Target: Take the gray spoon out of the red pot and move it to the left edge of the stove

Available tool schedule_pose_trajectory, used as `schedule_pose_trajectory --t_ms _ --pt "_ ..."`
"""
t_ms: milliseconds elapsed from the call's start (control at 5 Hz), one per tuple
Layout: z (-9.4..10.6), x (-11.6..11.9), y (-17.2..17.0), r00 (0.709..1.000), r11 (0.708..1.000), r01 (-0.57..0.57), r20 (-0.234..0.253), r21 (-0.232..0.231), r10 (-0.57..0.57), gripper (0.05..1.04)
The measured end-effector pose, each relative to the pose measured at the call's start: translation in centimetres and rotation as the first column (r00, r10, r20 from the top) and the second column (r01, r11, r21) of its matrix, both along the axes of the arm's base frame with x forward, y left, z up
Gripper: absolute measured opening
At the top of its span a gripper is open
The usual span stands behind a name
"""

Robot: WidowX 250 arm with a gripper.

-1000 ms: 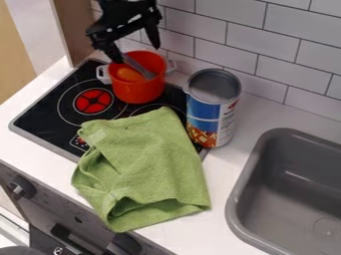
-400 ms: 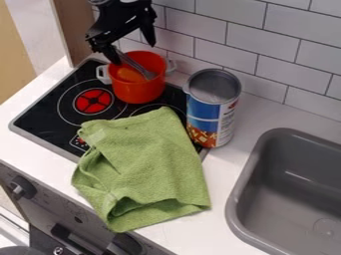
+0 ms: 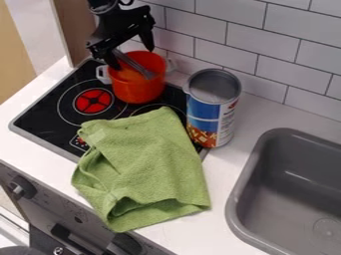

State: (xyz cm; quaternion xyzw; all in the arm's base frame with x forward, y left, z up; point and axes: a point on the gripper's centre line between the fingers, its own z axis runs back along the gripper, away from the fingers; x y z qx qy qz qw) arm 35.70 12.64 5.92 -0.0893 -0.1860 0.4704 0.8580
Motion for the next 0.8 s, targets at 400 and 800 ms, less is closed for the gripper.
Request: schedule_pose_trajectory --t_ms 400,800 --pt "-0.80 0.34 -0.15 1.000 1.000 0.004 0.022 0.028 -0.005 0.999" --pt "-1.39 0.03 -0.98 1.000 0.999 0.026 0.008 0.030 -0.026 0.969"
